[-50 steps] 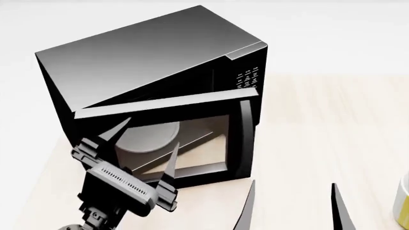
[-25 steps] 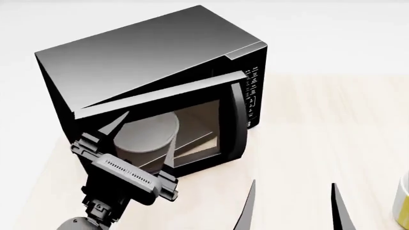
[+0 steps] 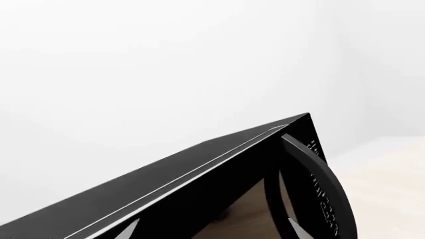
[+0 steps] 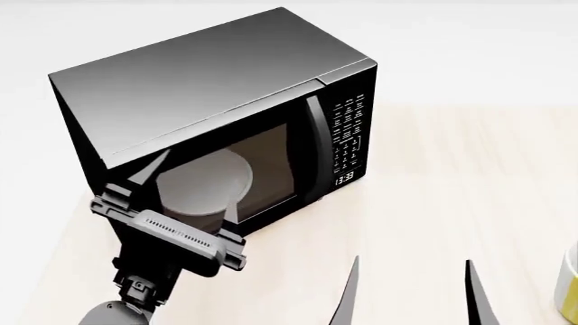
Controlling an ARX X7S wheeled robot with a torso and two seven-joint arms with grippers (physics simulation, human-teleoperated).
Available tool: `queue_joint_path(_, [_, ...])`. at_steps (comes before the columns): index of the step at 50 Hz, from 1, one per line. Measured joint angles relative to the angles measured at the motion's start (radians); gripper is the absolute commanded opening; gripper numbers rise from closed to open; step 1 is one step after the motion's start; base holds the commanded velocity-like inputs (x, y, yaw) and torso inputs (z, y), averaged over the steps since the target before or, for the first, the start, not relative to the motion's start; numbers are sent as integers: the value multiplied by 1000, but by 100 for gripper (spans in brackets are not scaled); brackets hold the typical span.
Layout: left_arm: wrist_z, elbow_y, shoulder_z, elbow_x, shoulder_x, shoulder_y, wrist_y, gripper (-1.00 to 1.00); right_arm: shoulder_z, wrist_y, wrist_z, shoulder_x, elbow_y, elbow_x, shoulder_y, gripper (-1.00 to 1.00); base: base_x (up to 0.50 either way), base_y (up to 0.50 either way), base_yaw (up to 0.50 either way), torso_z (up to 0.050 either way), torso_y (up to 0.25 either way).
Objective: Close the microwave.
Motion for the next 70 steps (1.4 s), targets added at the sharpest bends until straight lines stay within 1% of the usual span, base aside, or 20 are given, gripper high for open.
queue_joint_path(5, [-20, 22, 6, -1, -5, 9, -11, 100, -3, 0, 1, 0, 2, -1, 1, 100, 0, 0, 0, 3, 0])
queue_joint_path(9, [-37, 111, 0, -11, -21, 46, -52, 100, -4, 0, 1, 1, 2, -2, 1, 100, 0, 0, 0, 0, 0])
queue_joint_path(15, [-58, 382, -20, -63, -77, 185, -196, 100, -6, 1, 3, 2, 1, -3, 0, 100, 0, 0, 0, 0, 0])
queue_joint_path(24, [-80, 809, -13, -116, -206, 447, -400, 100, -11, 0, 5, 4, 3, -6, -1, 100, 0, 0, 0, 0, 0])
queue_joint_path(29, [-93, 986, -11, -131, -269, 556, -473, 100, -14, -1, 6, 4, 5, -8, -2, 100, 0, 0, 0, 0, 0])
queue_joint_path(34, [-107, 1117, -17, -146, -321, 635, -523, 100, -17, 0, 7, 4, 7, -9, -3, 100, 0, 0, 0, 0, 0])
queue_joint_path(42, [-137, 1246, -56, -180, -383, 713, -570, 100, -22, 0, 10, 3, 15, -12, -3, 100, 0, 0, 0, 0, 0])
queue_joint_path(57, [-225, 1389, -193, -290, -477, 825, -615, 100, -1, 38, 22, 11, 29, 20, 7, 100, 0, 0, 0, 0, 0])
queue_joint_path(63, [-287, 1440, -270, -327, -507, 859, -627, 100, 54, 82, 49, 34, 17, 50, 17, 100, 0, 0, 0, 0, 0])
queue_joint_path(70, [-369, 1513, -380, -351, -555, 867, -654, 100, 168, 146, 106, 77, -26, 91, 42, 100, 0, 0, 0, 0, 0])
